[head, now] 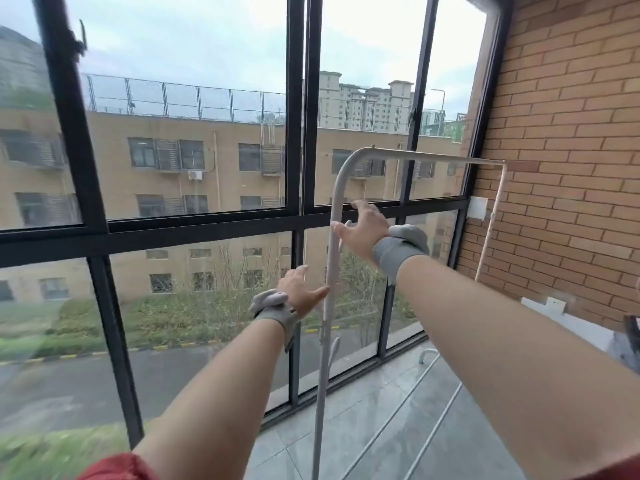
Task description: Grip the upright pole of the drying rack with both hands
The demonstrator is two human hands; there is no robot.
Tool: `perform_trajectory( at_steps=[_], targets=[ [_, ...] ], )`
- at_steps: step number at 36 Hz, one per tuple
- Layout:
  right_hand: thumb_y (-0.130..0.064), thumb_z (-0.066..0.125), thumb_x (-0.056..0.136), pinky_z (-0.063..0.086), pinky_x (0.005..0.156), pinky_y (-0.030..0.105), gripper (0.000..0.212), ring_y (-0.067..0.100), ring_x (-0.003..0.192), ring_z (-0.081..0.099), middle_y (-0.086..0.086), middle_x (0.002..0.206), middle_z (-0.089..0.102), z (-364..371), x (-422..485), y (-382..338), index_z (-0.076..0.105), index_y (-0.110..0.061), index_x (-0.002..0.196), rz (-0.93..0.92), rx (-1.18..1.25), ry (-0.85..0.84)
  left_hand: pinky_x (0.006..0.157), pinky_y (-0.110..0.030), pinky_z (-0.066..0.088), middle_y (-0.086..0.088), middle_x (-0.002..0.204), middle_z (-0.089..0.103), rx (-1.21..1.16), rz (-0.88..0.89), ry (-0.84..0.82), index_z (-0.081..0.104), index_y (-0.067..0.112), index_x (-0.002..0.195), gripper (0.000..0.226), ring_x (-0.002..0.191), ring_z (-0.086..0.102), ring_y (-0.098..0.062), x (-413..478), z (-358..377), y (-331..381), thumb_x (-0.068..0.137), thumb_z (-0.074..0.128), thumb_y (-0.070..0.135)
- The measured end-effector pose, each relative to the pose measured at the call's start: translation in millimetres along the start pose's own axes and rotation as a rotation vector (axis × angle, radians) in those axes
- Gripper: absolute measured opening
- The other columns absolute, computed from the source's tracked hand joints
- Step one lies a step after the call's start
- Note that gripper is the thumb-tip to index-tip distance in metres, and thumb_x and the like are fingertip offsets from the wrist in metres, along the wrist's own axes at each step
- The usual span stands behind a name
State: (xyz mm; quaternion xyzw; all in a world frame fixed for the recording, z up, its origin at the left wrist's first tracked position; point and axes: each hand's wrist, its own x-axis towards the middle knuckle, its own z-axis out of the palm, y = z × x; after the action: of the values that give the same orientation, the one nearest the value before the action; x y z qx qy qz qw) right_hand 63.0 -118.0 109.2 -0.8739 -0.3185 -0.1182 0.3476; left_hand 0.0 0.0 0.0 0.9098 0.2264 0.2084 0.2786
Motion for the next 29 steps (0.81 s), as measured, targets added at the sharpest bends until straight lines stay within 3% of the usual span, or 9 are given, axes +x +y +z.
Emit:
perform_trajectory(
  at_steps=[4, 7, 11, 17, 22, 27, 29],
  targets=[
    [-0.047, 0.059, 0.082, 0.046, 0.099, 0.042, 0.056, 0.028, 0.113, 0.058, 0.008, 0.124, 0.063, -0.8, 13.4, -1.5, 0.054, -0.013, 0.127, 0.012, 0.040, -0.019, 0.094, -0.035, 0.051, -0.006, 0.122, 0.066, -0.055, -0.020, -0.077, 0.058, 0.013, 0.126, 0.050, 0.105, 0.062, -0.020, 12.1, 5.7, -2.8, 0.088, 0.064, 0.045],
    [-0.044, 0.062, 0.081, 0.050, 0.090, 0.037, 0.041, 0.025, 0.100, 0.063, 0.005, 0.108, 0.069, 0.9, 19.6, -2.0, 0.063, -0.015, 0.111, 0.001, 0.087, -0.035, 0.083, -0.029, 0.055, -0.003, 0.107, 0.072, -0.070, -0.007, -0.086, 0.070, 0.012, 0.107, 0.036, 0.086, 0.063, -0.013, 17.9, 12.6, -3.0, 0.085, 0.071, 0.040],
    [-0.039, 0.065, 0.081, 0.050, 0.086, 0.033, 0.032, 0.024, 0.095, 0.064, 0.004, 0.100, 0.072, 2.6, 31.5, 0.9, 0.069, -0.014, 0.100, 0.006, 0.151, -0.009, 0.081, -0.029, 0.057, -0.004, 0.098, 0.074, -0.073, -0.008, -0.056, 0.072, 0.011, 0.098, 0.029, 0.083, 0.066, -0.015, 23.3, 18.9, -1.7, 0.081, 0.076, 0.034],
    [-0.031, 0.067, 0.083, 0.041, 0.073, 0.024, 0.026, 0.018, 0.081, 0.057, 0.002, 0.088, 0.067, 9.1, 39.5, 2.4, 0.070, -0.012, 0.099, -0.047, 0.142, -0.015, 0.082, -0.032, 0.057, -0.007, 0.097, 0.075, -0.031, 0.031, -0.006, 0.075, 0.008, 0.098, 0.021, 0.089, 0.070, -0.020, 29.6, 27.4, 4.8, 0.085, 0.073, 0.024],
    [-0.028, 0.067, 0.083, 0.040, 0.062, 0.021, 0.021, 0.018, 0.075, 0.058, -0.001, 0.079, 0.062, 12.4, 47.6, 5.7, 0.071, -0.012, 0.096, -0.067, 0.142, 0.006, 0.067, -0.023, 0.053, -0.005, 0.090, 0.075, 0.007, 0.053, 0.027, 0.077, 0.008, 0.091, 0.017, 0.071, 0.063, -0.013, 33.6, 26.9, 4.6, 0.086, 0.071, 0.023],
    [-0.028, 0.068, 0.083, 0.039, 0.069, 0.023, 0.023, 0.018, 0.075, 0.056, 0.000, 0.081, 0.063, 21.8, 61.9, -2.7, 0.071, -0.011, 0.097, -0.107, 0.140, 0.009, 0.071, -0.026, 0.058, -0.003, 0.088, 0.077, 0.003, 0.039, 0.077, 0.078, 0.009, 0.092, 0.016, 0.070, 0.065, -0.012, 41.5, 20.5, -3.6, 0.086, 0.071, 0.022],
    [-0.028, 0.068, 0.083, 0.039, 0.071, 0.022, 0.025, 0.017, 0.076, 0.055, 0.002, 0.085, 0.067, 25.8, 66.6, -5.9, 0.071, -0.010, 0.099, -0.105, 0.159, 0.020, 0.066, -0.021, 0.055, -0.002, 0.089, 0.077, 0.003, 0.040, 0.094, 0.078, 0.009, 0.091, 0.016, 0.068, 0.064, -0.010, 45.8, 18.6, -7.8, 0.086, 0.070, 0.021]
  ],
)
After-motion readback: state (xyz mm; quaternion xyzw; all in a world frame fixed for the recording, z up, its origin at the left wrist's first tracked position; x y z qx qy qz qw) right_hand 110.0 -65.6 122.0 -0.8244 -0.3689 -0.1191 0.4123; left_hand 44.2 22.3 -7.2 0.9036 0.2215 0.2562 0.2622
